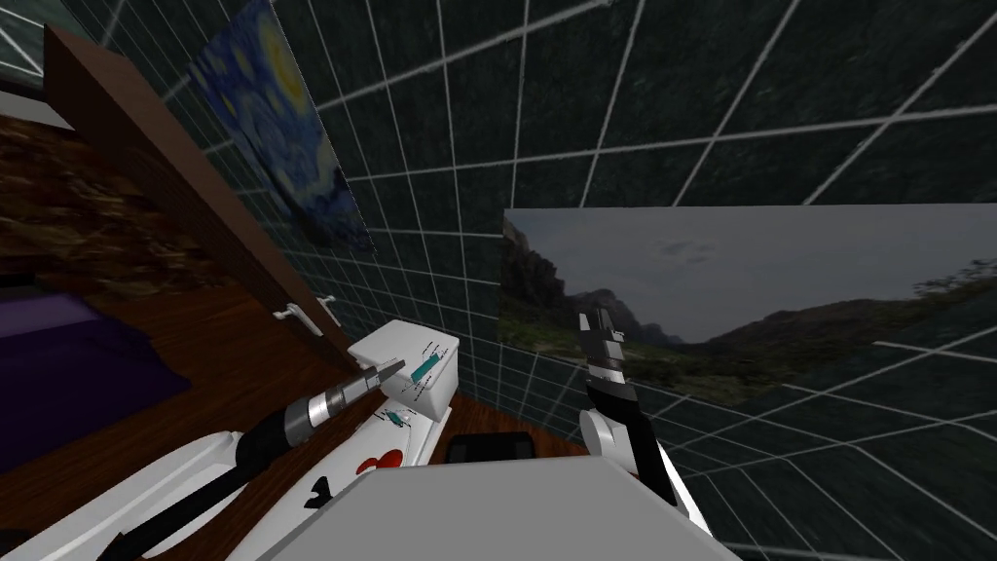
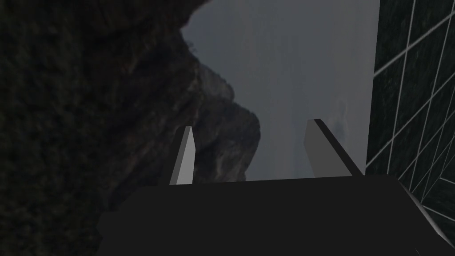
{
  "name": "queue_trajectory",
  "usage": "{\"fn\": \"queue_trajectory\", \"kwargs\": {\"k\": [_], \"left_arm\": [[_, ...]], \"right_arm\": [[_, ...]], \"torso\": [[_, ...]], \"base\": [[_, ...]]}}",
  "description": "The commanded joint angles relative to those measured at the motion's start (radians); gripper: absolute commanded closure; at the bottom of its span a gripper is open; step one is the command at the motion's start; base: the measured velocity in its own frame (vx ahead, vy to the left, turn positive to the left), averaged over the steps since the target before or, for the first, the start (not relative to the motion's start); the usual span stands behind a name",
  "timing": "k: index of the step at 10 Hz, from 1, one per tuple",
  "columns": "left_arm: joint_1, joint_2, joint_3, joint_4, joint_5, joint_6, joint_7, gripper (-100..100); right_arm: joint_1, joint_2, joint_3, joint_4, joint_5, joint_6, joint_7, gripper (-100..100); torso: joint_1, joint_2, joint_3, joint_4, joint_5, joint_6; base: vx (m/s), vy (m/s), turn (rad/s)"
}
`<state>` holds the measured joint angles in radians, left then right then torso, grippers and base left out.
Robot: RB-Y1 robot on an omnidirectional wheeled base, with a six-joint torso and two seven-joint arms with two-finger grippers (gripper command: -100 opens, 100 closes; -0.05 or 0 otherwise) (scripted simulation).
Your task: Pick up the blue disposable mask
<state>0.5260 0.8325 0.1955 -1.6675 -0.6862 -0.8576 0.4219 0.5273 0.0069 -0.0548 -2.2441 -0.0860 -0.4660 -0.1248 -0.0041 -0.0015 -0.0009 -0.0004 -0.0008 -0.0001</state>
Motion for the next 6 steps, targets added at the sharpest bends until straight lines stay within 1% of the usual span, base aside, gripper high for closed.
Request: {"fn": "queue_trajectory", "kwargs": {"k": [1,2,3,5,6], "left_arm": [[0.003,0.040,0.000,0.014,-0.018,-0.003,0.028,-100],[0.010,0.075,0.000,0.045,-0.045,-0.012,0.061,-100],[0.010,0.083,0.000,0.045,-0.045,-0.012,0.061,-100],[0.024,0.153,-0.003,0.105,-0.096,-0.030,0.126,-100],[0.024,0.169,-0.003,0.105,-0.096,-0.030,0.126,-100]], "right_arm": [[0.000,0.000,0.000,0.000,0.000,0.000,0.000,0],[0.000,0.000,0.000,0.000,0.000,0.000,0.000,0],[0.000,0.000,0.000,0.000,0.000,0.000,0.000,0],[0.000,0.000,0.000,0.000,0.000,0.000,0.000,0],[0.000,0.000,0.000,0.000,0.000,0.000,0.000,0]], "torso": [[0.000,0.000,0.000,0.000,0.000,0.000],[0.000,0.000,0.000,0.000,0.000,-0.001],[0.000,0.000,0.000,0.000,0.000,0.000],[0.000,0.000,0.000,0.000,0.000,0.000],[-0.001,0.000,0.000,0.000,0.000,0.000]], "base": [[0.016,-0.048,-0.108],[0.016,-0.052,-0.170],[0.016,-0.033,-0.073],[0.023,-0.060,-0.181],[0.016,-0.054,-0.073]]}}
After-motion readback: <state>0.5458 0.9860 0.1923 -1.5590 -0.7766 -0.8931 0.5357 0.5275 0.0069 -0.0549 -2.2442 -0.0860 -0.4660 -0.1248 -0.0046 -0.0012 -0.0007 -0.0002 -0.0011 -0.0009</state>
